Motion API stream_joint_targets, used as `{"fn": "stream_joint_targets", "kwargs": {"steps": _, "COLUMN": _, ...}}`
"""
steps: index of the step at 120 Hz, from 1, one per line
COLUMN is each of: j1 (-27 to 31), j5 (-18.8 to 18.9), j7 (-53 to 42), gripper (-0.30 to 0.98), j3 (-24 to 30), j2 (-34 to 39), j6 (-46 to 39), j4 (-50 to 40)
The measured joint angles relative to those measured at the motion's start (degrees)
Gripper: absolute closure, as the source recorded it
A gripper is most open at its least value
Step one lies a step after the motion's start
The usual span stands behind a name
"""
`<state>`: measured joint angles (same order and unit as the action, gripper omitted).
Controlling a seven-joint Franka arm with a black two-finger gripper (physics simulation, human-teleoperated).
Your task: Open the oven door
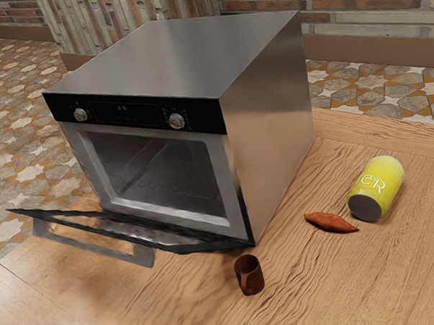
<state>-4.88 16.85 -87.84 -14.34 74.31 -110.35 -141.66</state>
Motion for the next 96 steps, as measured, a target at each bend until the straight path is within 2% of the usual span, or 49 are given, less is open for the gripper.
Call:
{"fn": "stream_joint_targets", "kwargs": {"steps": 2, "j1": 0.46, "j5": -0.17, "j7": 0.03, "gripper": 0.03, "j3": 2.22, "j2": 0.77, "j6": 1.24, "j4": 2.12}}
{"fn": "stream_joint_targets", "kwargs": {"steps": 6, "j1": 1.00, "j5": -0.79, "j7": 0.14, "gripper": 0.02, "j3": 5.55, "j2": -4.63, "j6": 3.55, "j4": 12.05}}
{"fn": "stream_joint_targets", "kwargs": {"steps": 10, "j1": 1.27, "j5": -2.18, "j7": 0.63, "gripper": 0.01, "j3": 6.30, "j2": -15.30, "j6": 5.63, "j4": 25.08}}
{"fn": "stream_joint_targets", "kwargs": {"steps": 15, "j1": 1.36, "j5": -5.74, "j7": 1.73, "gripper": 0.01, "j3": 5.83, "j2": -33.21, "j6": 8.89, "j4": 44.60}}
{"fn": "stream_joint_targets", "kwargs": {"steps": 19, "j1": 1.45, "j5": -8.10, "j7": 3.74, "gripper": 0.01, "j3": 6.32, "j2": -43.98, "j6": 11.52, "j4": 55.66}}
{"fn": "stream_joint_targets", "kwargs": {"steps": 25, "j1": 1.36, "j5": -10.58, "j7": 9.17, "gripper": 0.01, "j3": 7.06, "j2": -54.15, "j6": 15.15, "j4": 63.72}}
{"fn": "stream_joint_targets", "kwargs": {"steps": 35, "j1": 1.15, "j5": -14.19, "j7": 19.18, "gripper": 0.01, "j3": 7.78, "j2": -67.13, "j6": 20.41, "j4": 69.31}}
{"fn": "stream_joint_targets", "kwargs": {"steps": 47, "j1": -0.61, "j5": -16.59, "j7": 29.63, "gripper": 0.00, "j3": 8.59, "j2": -75.98, "j6": 24.42, "j4": 69.96}}
{"fn": "stream_joint_targets", "kwargs": {"steps": 54, "j1": -1.49, "j5": -17.20, "j7": 34.96, "gripper": 0.00, "j3": 8.96, "j2": -78.79, "j6": 25.99, "j4": 69.40}}
{"fn": "stream_joint_targets", "kwargs": {"steps": 96, "j1": 0.16, "j5": -18.28, "j7": 58.06, "gripper": 0.00, "j3": 9.07, "j2": -80.29, "j6": 29.88, "j4": 69.11}}
